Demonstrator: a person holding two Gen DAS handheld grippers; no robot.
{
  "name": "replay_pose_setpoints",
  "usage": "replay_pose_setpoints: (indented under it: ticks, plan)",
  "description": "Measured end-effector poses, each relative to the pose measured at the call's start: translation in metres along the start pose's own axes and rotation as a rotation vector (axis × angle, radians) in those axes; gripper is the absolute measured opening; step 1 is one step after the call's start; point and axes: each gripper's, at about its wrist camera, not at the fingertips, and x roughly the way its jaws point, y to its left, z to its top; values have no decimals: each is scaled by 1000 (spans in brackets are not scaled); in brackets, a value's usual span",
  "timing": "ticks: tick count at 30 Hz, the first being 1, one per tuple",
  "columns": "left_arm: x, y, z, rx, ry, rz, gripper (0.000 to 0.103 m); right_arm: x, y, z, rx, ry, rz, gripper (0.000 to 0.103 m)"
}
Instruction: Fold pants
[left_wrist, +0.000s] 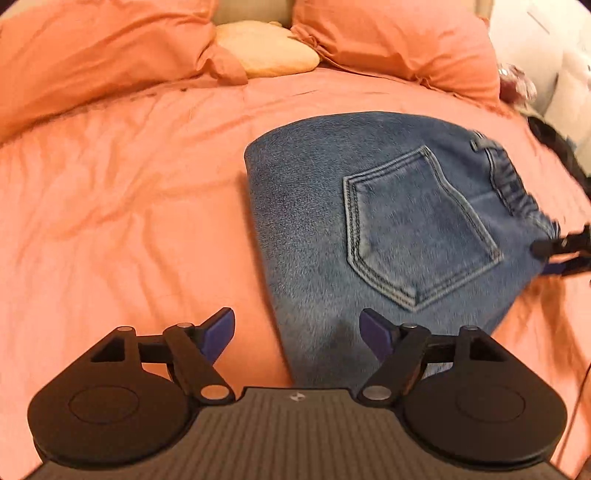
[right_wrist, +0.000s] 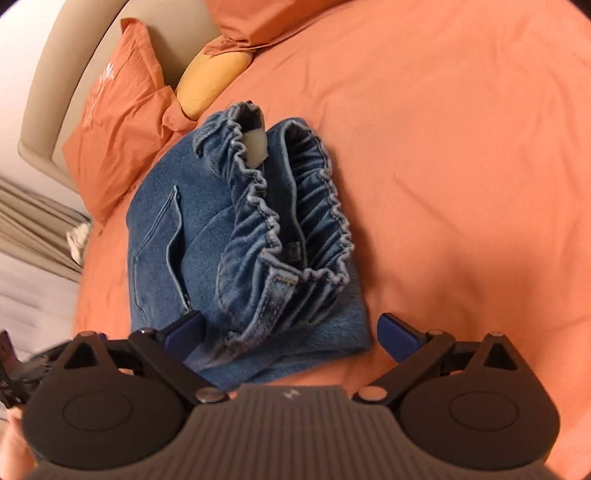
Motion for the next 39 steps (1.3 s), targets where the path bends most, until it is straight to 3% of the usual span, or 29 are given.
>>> replay_pose_setpoints:
  ticks: [7, 11, 15, 18, 20, 22, 25, 33, 39]
  plan:
    - [38, 33, 2, -206, 21, -148, 91, 22, -17, 1, 56, 7, 84, 98]
    - [65, 55, -1, -338, 18, -281, 95, 27, -21, 2, 44, 5, 118, 98]
    - [83, 66, 3, -389, 2, -378, 99, 35, -20, 7, 27, 28, 129, 98]
    - [87, 62, 10, -366, -1, -404, 78, 40, -14, 10, -1, 25, 115, 96]
    - [85, 60, 13, -370, 10, -395, 72, 38, -11, 9, -11, 21, 105, 91]
    - [76, 55, 17, -341, 4, -398, 52, 32, -6, 8, -23, 18, 99, 82]
    - [58, 45, 20, -302, -6, -365, 40, 19, 8, 9, -58, 8, 90, 73]
    - [-5, 40, 25, -240, -43, -323, 34, -30, 67, 0, -157, -51, 134, 60]
    - [-75, 72, 8, -190, -35, -276, 34, -36, 124, -41, -169, -45, 217, 57]
